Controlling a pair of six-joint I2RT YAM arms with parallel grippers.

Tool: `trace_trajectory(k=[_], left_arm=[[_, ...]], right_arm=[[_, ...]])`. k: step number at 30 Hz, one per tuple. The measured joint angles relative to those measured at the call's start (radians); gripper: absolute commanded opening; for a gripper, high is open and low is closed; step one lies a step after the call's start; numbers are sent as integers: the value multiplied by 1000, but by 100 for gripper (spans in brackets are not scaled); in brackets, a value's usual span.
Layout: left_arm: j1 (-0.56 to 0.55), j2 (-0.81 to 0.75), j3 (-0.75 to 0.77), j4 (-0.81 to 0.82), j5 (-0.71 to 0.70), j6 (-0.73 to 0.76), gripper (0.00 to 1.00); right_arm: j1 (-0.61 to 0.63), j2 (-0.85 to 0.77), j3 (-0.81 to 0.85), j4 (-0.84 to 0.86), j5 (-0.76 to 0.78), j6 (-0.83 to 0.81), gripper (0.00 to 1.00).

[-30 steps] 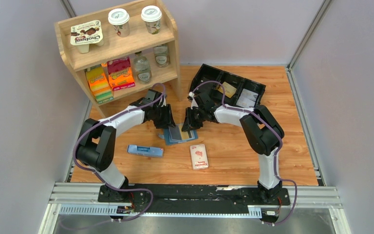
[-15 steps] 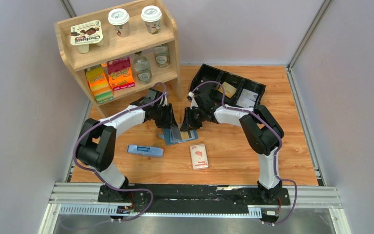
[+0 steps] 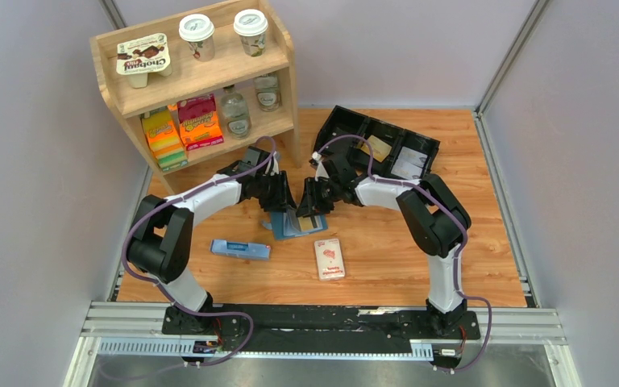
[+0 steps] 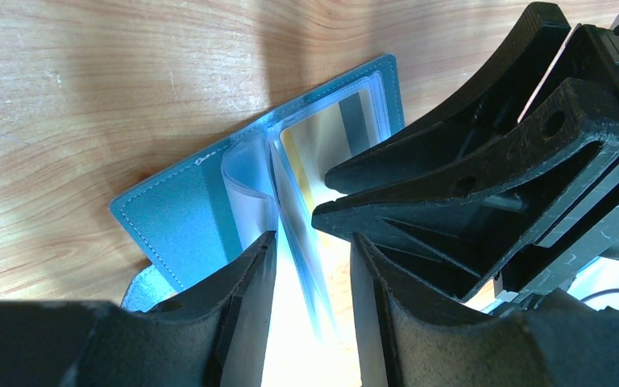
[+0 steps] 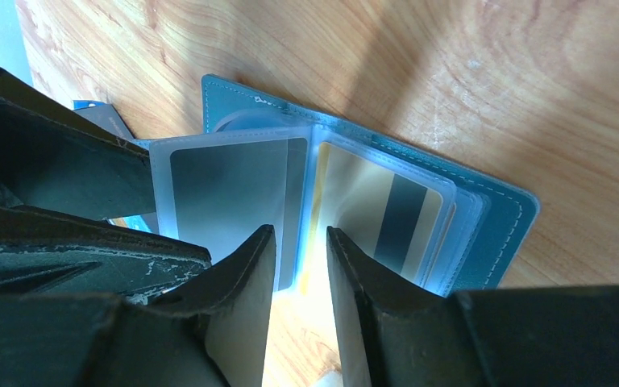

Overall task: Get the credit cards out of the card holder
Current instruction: Remove the credit card from the card holder.

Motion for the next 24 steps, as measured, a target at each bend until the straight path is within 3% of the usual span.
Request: trace_trajectory(k=[9, 17, 24], left_arm=[[-1, 0, -1, 5, 0, -3, 46], [-1, -31, -63, 68, 1, -35, 30], [-1, -70, -99, 133, 19, -64, 30]], right_arm=[[-5, -11, -27, 39, 0, 6, 39], [-8, -17, -41, 58, -2, 15, 39], [-11, -17, -46, 66, -7, 23, 40]])
